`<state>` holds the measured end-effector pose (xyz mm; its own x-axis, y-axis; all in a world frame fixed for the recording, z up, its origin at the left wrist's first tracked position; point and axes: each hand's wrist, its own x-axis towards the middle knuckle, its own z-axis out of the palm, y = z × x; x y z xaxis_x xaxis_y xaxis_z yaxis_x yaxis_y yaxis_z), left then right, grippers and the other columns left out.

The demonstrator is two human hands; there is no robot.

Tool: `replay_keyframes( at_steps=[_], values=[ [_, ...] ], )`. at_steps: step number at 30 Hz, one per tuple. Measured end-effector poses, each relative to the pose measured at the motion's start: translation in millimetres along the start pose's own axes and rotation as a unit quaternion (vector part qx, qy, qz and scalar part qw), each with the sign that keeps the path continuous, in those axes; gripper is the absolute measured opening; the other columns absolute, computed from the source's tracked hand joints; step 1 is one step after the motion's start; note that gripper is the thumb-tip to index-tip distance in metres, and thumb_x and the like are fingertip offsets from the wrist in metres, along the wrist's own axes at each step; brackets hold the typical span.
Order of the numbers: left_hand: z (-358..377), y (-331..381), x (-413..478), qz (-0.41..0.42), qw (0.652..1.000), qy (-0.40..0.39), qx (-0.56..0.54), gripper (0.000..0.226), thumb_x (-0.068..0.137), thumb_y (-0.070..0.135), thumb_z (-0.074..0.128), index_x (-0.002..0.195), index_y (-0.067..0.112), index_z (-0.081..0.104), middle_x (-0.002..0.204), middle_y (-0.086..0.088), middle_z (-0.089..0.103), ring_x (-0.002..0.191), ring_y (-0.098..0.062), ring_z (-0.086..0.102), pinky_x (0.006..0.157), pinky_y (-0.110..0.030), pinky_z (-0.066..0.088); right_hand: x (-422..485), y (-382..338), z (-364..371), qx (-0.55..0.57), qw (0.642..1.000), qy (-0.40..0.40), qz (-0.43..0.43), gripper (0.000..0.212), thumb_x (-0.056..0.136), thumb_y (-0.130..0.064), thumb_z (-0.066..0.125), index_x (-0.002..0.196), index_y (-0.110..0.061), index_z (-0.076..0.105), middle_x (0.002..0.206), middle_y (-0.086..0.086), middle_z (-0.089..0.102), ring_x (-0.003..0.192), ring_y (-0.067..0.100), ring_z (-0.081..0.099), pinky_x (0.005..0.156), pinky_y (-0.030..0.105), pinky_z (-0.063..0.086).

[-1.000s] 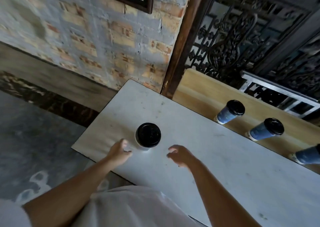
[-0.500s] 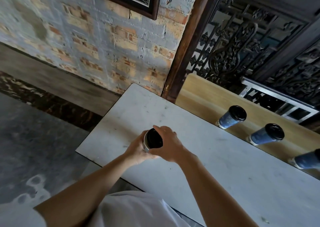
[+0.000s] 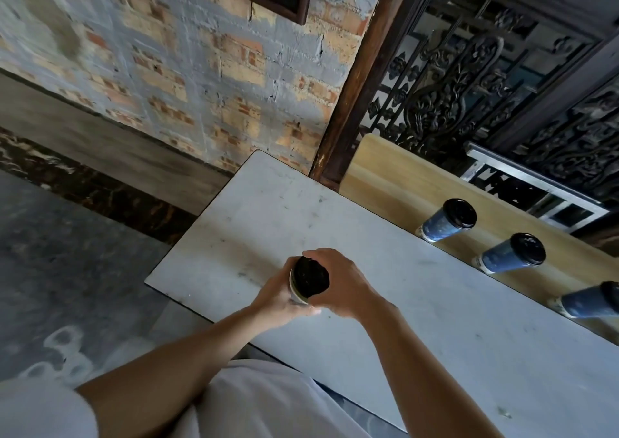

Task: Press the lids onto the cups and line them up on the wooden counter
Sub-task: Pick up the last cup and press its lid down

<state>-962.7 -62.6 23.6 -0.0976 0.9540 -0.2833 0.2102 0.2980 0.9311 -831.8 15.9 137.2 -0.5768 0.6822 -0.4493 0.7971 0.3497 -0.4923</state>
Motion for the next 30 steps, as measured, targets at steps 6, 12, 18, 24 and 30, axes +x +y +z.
replay_keyframes(
  at_steps=[6, 12, 18, 24, 30],
  values=[
    [-0.2, 4.3, -0.4, -0.021, 1.000, -0.009, -0.013, 0.086, 0.060, 0.037, 0.092, 0.130, 0.038, 0.042, 0.118, 0.021, 0.065, 0.110, 0.003, 0.063, 0.087, -0.019, 0.051, -4.2, -8.5, -3.7, -0.033, 0.999, -0.011, -0.010, 0.084, 0.071, -0.019, 0.081, 0.145, -0.033, 0.045, 0.141, -0.008, 0.047, 0.127, 0.017, 0.048, 0.099, 0.037, 0.051],
    [-5.7, 14.6, -4.2, -0.025, 0.999, -0.036, -0.032, 0.082, 0.072, 0.014, 0.088, 0.137, 0.025, 0.040, 0.119, 0.015, 0.061, 0.106, 0.010, 0.061, 0.079, -0.011, 0.050, -5.4, -9.3, 0.5, -0.077, 0.997, -0.008, -0.005, 0.086, 0.076, -0.028, 0.079, 0.151, -0.039, 0.037, 0.156, -0.013, 0.035, 0.138, 0.016, 0.041, 0.104, 0.035, 0.047],
    [-25.6, 25.1, -3.2, -0.164, 0.964, -0.034, -0.205, 0.037, 0.095, 0.006, 0.054, 0.122, 0.028, 0.068, 0.118, 0.003, 0.073, 0.116, -0.019, 0.066, 0.095, -0.043, 0.058, -3.7, 5.7, 13.8, 0.055, 0.998, 0.017, 0.013, 0.091, 0.071, -0.024, 0.085, 0.148, -0.043, 0.042, 0.158, -0.016, 0.033, 0.143, 0.013, 0.034, 0.106, 0.033, 0.046],
    [-12.5, 40.1, -9.9, -0.200, 0.926, 0.038, -0.317, 0.034, 0.104, 0.042, 0.047, 0.114, 0.018, 0.070, 0.114, -0.009, 0.074, 0.103, -0.019, 0.071, 0.094, -0.048, 0.056, -10.5, 18.2, 33.6, 0.224, 0.971, 0.066, 0.052, 0.091, 0.071, -0.028, 0.088, 0.149, -0.037, 0.042, 0.149, -0.012, 0.046, 0.135, 0.012, 0.043, 0.109, 0.036, 0.044],
    [-5.1, 43.4, -11.0, -0.178, 0.936, 0.064, -0.297, 0.025, 0.105, 0.038, 0.047, 0.104, 0.030, 0.071, 0.107, 0.006, 0.071, 0.103, -0.009, 0.064, 0.094, -0.048, 0.056, -12.3, 28.3, 51.9, 0.616, 0.757, 0.165, 0.140, 0.019, 0.101, -0.009, 0.054, 0.111, -0.013, 0.071, 0.120, 0.012, 0.071, 0.121, 0.027, 0.062, 0.107, 0.040, 0.048]
  ],
)
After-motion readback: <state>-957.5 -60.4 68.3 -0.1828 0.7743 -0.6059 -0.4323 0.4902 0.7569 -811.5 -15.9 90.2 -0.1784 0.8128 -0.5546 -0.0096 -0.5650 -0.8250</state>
